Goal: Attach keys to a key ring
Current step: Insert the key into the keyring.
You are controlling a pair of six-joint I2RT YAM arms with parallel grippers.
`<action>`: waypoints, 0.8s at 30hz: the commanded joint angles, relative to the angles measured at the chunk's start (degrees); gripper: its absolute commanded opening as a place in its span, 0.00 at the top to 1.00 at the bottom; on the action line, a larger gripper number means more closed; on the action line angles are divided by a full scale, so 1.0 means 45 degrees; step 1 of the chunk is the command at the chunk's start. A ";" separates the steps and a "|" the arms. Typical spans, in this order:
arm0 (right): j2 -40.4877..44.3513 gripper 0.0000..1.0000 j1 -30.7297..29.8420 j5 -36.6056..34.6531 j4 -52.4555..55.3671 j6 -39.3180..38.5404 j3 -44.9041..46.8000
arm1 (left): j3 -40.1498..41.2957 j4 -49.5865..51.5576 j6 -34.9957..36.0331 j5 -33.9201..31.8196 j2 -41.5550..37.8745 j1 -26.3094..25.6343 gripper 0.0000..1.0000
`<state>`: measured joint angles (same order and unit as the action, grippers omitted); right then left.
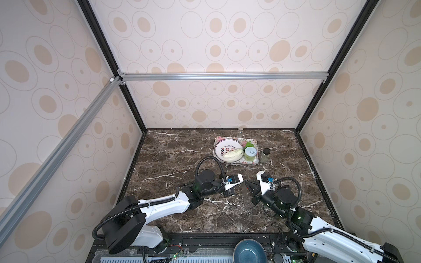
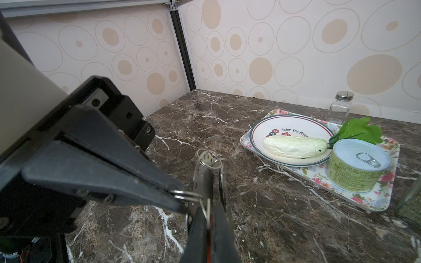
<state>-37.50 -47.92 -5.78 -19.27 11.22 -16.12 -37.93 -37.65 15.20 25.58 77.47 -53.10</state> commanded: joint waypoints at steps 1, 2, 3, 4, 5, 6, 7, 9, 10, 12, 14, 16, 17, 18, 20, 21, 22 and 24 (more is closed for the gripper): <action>-0.0100 1.00 0.0279 -0.0649 0.0490 0.0006 -0.0228 | -0.0159 -0.1614 -0.0253 0.0896 -0.0421 -0.0133 1.00; -0.0100 1.00 0.0278 -0.0580 0.0511 -0.0042 -0.0240 | -0.0154 -0.1570 -0.0241 0.0877 -0.0409 -0.0133 0.99; -0.0090 1.00 0.0279 -0.0554 0.0544 -0.0079 -0.0251 | -0.0206 -0.1495 -0.0219 0.0880 -0.0393 -0.0126 0.98; -0.0086 1.00 0.0278 -0.0532 0.0553 -0.0105 -0.0265 | -0.0270 -0.1360 -0.0180 0.0881 -0.0352 -0.0123 0.95; -0.0077 1.00 0.0284 -0.0505 0.0568 -0.0097 -0.0265 | -0.0356 -0.1177 -0.0123 0.0876 -0.0324 -0.0132 0.92; -0.0049 1.00 0.0278 -0.0479 0.0595 -0.0138 -0.0256 | -0.0432 -0.0997 -0.0064 0.0843 -0.0285 -0.0123 0.90; -0.0028 1.00 0.0278 -0.0479 0.0608 -0.0130 -0.0265 | -0.0531 -0.0786 -0.0005 0.0821 -0.0264 -0.0133 0.89; 0.0048 1.00 0.0272 -0.0525 0.0648 -0.0159 -0.0265 | -0.0628 -0.0548 0.0096 0.0787 -0.0265 -0.0133 0.86; 0.0087 1.00 0.0283 -0.0578 0.0690 -0.0161 -0.0256 | -0.0637 -0.0432 0.0154 0.0747 -0.0282 -0.0128 0.84; 0.0167 1.00 0.0278 -0.0726 0.0777 -0.0170 -0.0258 | -0.0713 -0.0037 0.0341 0.0682 -0.0308 -0.0133 0.80; 0.0236 1.00 0.0288 -0.0895 0.0899 -0.0192 -0.0291 | -0.0976 0.0680 0.0606 0.0507 -0.0303 -0.0133 0.79; 0.0251 1.00 0.0278 -0.0966 0.1004 -0.0221 -0.0324 | -0.1245 0.1423 0.0802 0.0388 -0.0295 -0.0133 0.76; 0.0280 1.00 0.0278 -0.0990 0.1023 -0.0221 -0.0342 | -0.1390 0.1846 0.0962 0.0370 -0.0278 -0.0124 0.76; 0.0281 1.00 0.0288 -0.0993 0.1023 -0.0247 -0.0334 | -0.1553 0.2285 0.1099 0.0389 -0.0264 -0.0136 0.76; 0.0285 1.00 0.0293 -0.0997 0.1043 -0.0242 -0.0338 | -0.1896 0.3124 0.1387 0.0382 -0.0215 -0.0138 0.76; 0.0257 1.00 0.0278 -0.1015 0.1049 -0.0238 -0.0343 | -0.2011 0.3425 0.1524 0.0376 -0.0195 -0.0133 0.75; 0.0265 1.00 0.0288 -0.1037 0.1068 -0.0240 -0.0360 | -0.2086 0.3691 0.1627 0.0374 -0.0175 -0.0128 0.75; 0.0227 1.00 0.0278 -0.1049 0.1093 -0.0238 -0.0396 | -0.2213 0.4057 0.1767 0.0374 -0.0161 -0.0134 0.75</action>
<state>-37.17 -46.85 -9.34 -14.06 10.70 -16.49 -45.30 -25.04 19.90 27.18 77.43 -53.28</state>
